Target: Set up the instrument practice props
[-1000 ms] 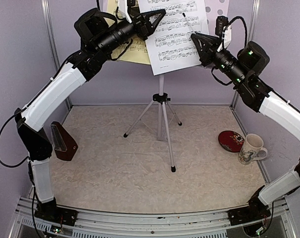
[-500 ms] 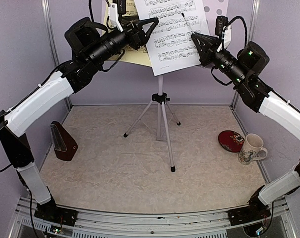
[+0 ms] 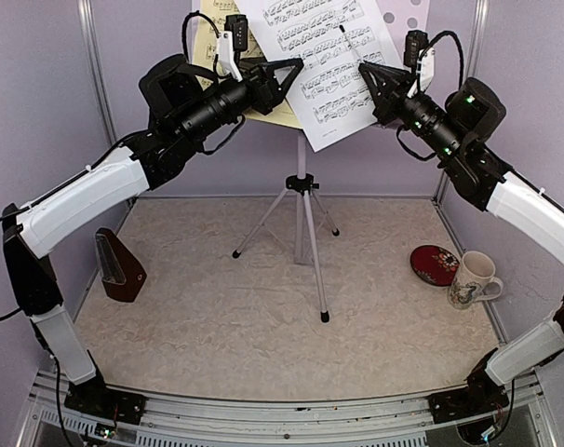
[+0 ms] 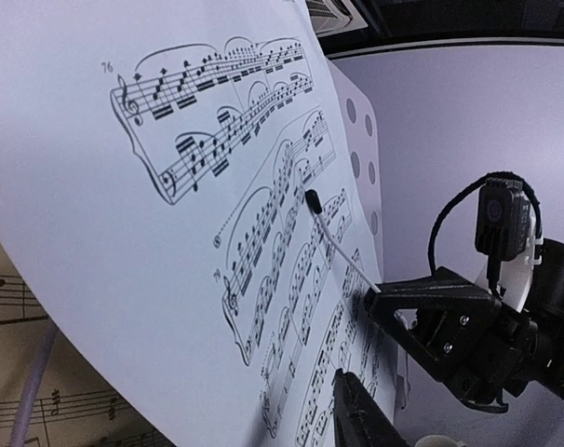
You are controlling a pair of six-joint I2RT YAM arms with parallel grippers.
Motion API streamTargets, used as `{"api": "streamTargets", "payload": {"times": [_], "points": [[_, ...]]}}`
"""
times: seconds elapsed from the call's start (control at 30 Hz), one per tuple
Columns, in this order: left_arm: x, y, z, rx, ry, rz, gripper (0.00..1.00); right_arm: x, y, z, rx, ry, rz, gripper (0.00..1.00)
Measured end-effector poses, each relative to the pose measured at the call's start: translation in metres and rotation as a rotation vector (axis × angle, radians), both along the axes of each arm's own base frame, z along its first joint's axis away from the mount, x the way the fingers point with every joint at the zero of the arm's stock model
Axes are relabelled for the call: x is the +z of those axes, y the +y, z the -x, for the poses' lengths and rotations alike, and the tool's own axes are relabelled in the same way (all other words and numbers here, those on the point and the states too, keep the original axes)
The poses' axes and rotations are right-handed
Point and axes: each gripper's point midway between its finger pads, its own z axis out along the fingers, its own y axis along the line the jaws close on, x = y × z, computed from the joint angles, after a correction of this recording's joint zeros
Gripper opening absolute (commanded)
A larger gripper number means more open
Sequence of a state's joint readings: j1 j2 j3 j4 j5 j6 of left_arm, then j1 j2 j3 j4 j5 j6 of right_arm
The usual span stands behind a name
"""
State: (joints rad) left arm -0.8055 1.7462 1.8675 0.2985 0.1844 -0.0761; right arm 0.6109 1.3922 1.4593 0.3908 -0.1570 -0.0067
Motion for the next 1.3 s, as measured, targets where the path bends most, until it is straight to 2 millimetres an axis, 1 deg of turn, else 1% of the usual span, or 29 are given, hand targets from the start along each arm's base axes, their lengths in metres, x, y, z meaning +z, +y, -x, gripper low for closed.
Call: {"api": "streamTargets", "payload": {"times": [0.07,0.13,0.17,0.2,0.3,0.57,0.6,0.67,0.73,0.87,1.03,1.3], "points": [[-0.006,-0.001,-0.002,0.001,0.018,-0.001,0.18,0.000,0.000,0.000,0.000,0.000,0.000,0.03],[-0.007,-0.002,-0.003,0.000,0.027,0.005,0.07,0.000,0.000,0.000,0.000,0.000,0.000,0.00],[-0.007,-0.001,-0.003,0.003,0.024,0.008,0.02,0.000,0.000,0.000,0.000,-0.001,0.001,0.00],[-0.006,0.000,-0.003,0.004,0.026,0.014,0.00,0.000,0.000,0.000,0.001,0.000,0.000,0.00],[0.001,0.001,-0.005,0.019,0.020,0.018,0.00,0.000,0.001,0.001,0.006,-0.003,0.004,0.00],[0.057,0.003,-0.005,0.058,-0.077,0.030,0.00,0.000,0.006,0.006,0.040,-0.018,0.019,0.00],[0.062,0.002,-0.005,0.063,-0.091,0.023,0.00,0.000,0.006,0.006,0.042,-0.020,0.021,0.00],[0.066,0.001,-0.006,0.071,-0.109,-0.002,0.00,0.000,0.006,0.006,0.044,-0.022,0.024,0.00],[0.064,-0.001,-0.006,0.076,-0.118,-0.033,0.00,-0.001,0.007,0.007,0.048,-0.025,0.028,0.00],[0.052,-0.006,-0.007,0.068,-0.127,-0.107,0.00,-0.001,0.009,0.008,0.060,-0.030,0.036,0.00],[0.042,-0.014,-0.008,0.045,-0.141,-0.156,0.00,-0.002,0.012,0.010,0.078,-0.040,0.045,0.00],[0.020,-0.034,-0.019,0.016,-0.143,-0.204,0.00,-0.003,0.015,0.011,0.100,-0.048,0.056,0.00]]}}
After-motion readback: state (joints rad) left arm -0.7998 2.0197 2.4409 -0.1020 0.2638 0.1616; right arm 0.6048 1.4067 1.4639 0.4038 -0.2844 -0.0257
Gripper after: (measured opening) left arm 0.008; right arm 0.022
